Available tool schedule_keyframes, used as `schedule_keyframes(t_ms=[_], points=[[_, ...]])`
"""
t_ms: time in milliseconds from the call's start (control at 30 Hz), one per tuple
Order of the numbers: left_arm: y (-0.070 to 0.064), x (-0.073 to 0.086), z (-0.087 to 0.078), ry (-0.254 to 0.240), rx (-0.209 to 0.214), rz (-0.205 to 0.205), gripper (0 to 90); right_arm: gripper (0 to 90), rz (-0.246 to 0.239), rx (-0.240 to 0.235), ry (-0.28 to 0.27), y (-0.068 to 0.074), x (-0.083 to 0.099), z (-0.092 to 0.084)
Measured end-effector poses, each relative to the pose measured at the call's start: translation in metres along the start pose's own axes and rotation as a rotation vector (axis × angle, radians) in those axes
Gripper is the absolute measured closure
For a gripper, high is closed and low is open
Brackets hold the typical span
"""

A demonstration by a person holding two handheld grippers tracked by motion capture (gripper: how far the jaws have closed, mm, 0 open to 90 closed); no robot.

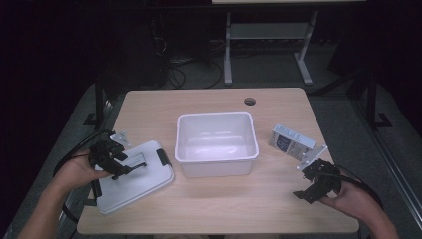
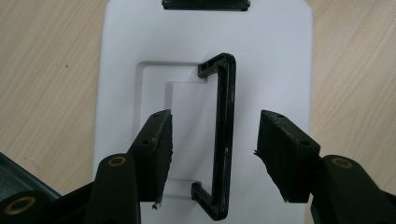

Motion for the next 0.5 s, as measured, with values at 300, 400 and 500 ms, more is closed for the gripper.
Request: schedule_keyframes(t_ms=[300,400,500], points=[[-0.001,0.001,-0.002,-0.013,-0.003,-0.003,43.4,19.9,-0.032,-0.006,0.033,-0.006,-0.009,-0.007],[-0.001,0.001,-0.002,-0.023,0.001,-0.006,41.6,19.8,-0.036,-0.004,0.037,-0.008,-0.012,-0.008],[-0.002,0.001,-0.002,-0.022,0.001,-0.002,40.9,20.0,-0.041,-0.005,0.040,-0.011,-0.014,-0.009]])
Point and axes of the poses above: each handheld gripper's, and its own axes: z roughly forward along the jaws, x roughly out of its underside, y roughly to its left, the point moved 2 cm from there along z, roughly forward along the jaws, and after that the axes turned 12 degrees about x, right-handed, at the moved point
